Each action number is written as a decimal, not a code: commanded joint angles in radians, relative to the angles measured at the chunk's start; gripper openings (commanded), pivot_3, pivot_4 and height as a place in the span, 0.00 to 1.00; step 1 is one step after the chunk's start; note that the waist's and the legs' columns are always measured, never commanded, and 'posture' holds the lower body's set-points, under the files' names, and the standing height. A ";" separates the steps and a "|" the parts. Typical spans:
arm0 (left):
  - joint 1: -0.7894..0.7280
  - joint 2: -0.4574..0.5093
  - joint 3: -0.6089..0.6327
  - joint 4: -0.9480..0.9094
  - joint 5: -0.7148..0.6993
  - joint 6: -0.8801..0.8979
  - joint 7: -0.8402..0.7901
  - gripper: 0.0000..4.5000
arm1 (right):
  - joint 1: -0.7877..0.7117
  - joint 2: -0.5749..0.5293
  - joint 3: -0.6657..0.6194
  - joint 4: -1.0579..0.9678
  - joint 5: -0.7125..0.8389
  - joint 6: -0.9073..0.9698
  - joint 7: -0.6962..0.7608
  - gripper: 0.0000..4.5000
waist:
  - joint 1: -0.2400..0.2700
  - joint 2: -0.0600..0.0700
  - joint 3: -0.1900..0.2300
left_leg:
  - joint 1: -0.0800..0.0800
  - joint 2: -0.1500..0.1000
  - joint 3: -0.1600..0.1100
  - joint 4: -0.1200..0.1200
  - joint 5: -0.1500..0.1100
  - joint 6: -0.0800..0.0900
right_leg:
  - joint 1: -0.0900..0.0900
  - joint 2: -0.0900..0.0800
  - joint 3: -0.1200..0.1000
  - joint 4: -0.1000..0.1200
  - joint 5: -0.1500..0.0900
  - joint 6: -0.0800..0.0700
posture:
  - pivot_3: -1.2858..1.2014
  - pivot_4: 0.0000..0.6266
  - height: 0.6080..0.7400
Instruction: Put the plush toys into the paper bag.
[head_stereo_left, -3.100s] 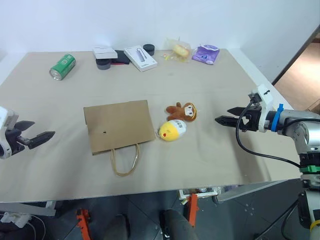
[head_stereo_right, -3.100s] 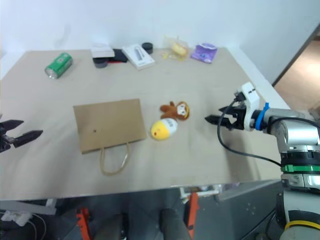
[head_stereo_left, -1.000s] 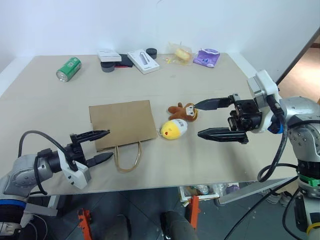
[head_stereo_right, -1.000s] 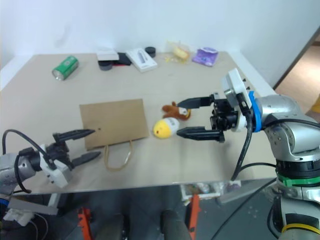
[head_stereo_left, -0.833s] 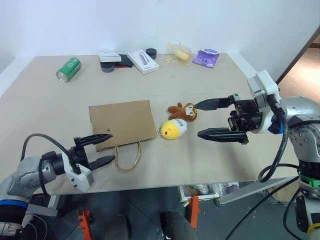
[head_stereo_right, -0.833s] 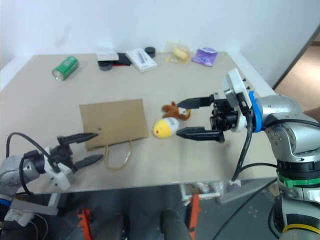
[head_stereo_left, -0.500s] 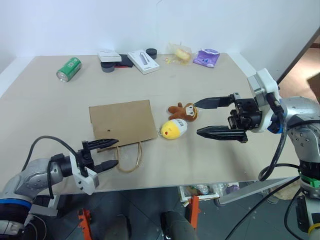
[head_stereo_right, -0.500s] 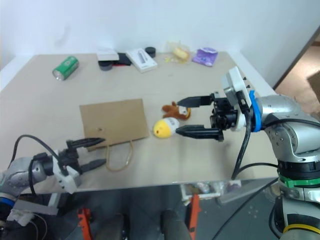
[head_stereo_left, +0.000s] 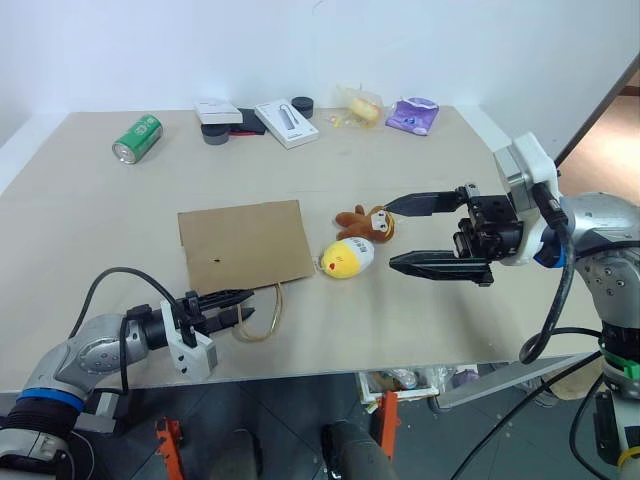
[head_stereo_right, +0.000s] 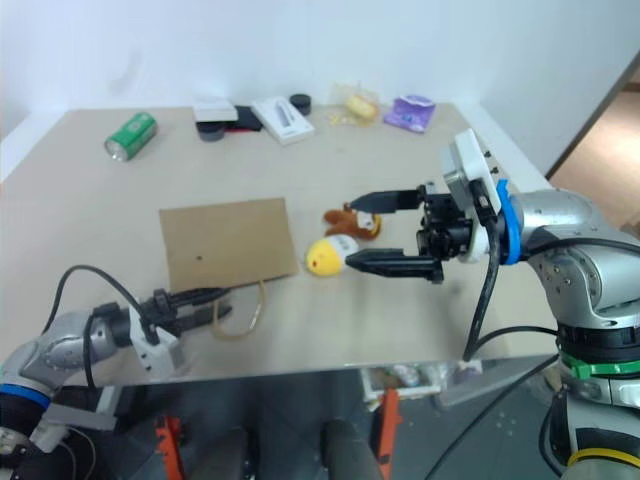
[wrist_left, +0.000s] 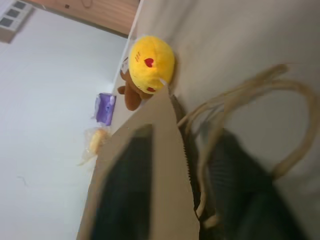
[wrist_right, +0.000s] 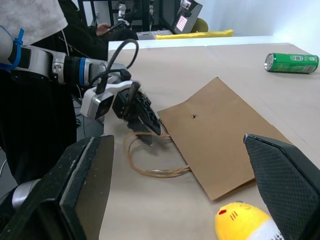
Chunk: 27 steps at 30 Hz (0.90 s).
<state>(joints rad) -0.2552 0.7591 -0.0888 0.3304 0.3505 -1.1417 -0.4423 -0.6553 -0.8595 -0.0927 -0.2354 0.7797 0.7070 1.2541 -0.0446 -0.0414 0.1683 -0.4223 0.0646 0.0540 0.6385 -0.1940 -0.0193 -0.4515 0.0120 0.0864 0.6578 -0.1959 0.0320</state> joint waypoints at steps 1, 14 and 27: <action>-0.022 0.012 0.000 -0.048 -0.099 0.028 0.004 0.01 | -0.002 -0.015 -0.046 -0.036 0.027 0.008 -0.017 1.00 | 0.000 0.000 0.000 | 0.000 0.000 0.000 0.000 0.000 0.000 | 0.000 0.000 0.000 0.000 0.000 0.000 | 0.52 0.24 1.00; -0.021 -0.068 0.068 -0.375 -0.355 0.417 0.002 0.00 | 0.149 0.246 0.097 -0.053 -0.080 -0.008 -0.337 0.43 | -0.002 -0.002 -0.001 | 0.000 -0.001 -0.001 0.001 0.000 0.000 | 0.000 0.000 0.000 0.004 0.000 0.001 | 0.52 0.24 1.00; 0.032 -0.118 0.099 -0.425 -0.328 0.495 -0.002 0.00 | 0.048 0.697 0.265 0.253 -0.375 -0.167 -0.675 0.01 | -0.004 -0.004 -0.002 | 0.002 -0.001 -0.002 0.001 0.008 0.000 | 0.000 0.002 0.000 0.007 0.000 -0.006 | 0.52 0.24 1.00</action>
<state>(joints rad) -0.2134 0.6445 -0.0206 -0.0629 0.0252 -0.6476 -0.4494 -0.5831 -0.1757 0.1660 0.0070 0.4243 0.5712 0.5960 -0.0488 -0.0450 0.1662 -0.4199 0.0639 0.0519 0.6394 -0.1864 -0.0189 -0.4509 0.0137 0.0865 0.6645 -0.1958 0.0265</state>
